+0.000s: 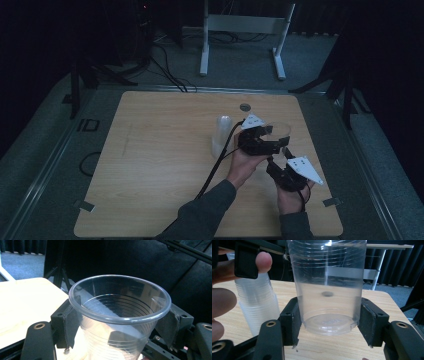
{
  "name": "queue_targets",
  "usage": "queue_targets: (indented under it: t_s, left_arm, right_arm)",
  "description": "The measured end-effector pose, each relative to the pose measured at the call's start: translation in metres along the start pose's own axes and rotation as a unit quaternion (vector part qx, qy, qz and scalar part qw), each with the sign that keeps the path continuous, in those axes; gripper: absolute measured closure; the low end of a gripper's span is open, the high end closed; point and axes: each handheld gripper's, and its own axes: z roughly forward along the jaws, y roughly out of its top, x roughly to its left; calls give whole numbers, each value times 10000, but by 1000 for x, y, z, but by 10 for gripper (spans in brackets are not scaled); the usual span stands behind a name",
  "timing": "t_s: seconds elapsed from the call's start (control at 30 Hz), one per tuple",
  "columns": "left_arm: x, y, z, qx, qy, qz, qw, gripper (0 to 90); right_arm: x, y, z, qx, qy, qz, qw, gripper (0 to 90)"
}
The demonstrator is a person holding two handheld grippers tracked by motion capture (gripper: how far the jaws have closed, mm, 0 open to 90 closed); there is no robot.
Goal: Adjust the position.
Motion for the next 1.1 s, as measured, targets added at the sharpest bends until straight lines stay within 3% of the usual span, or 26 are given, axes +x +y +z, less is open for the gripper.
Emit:
queue_targets:
  t_s: [0.43,0.67,0.77,1.1]
  left_arm:
    - [-8,-2,-1,27,344,601,9976,296]
    - [-9,-3,-2,32,510,711,9962,296]
    - [-10,-3,-2,47,674,852,9941,296]
    - [-6,-4,-4,24,852,827,9929,296]
  right_arm:
    - [-2,-2,2,142,121,59,9998,340]
    - [-3,-2,4,219,141,31,9997,301]
    - [-4,-3,5,298,193,-6,9994,294]
    - [-7,-2,2,300,248,23,9992,279]
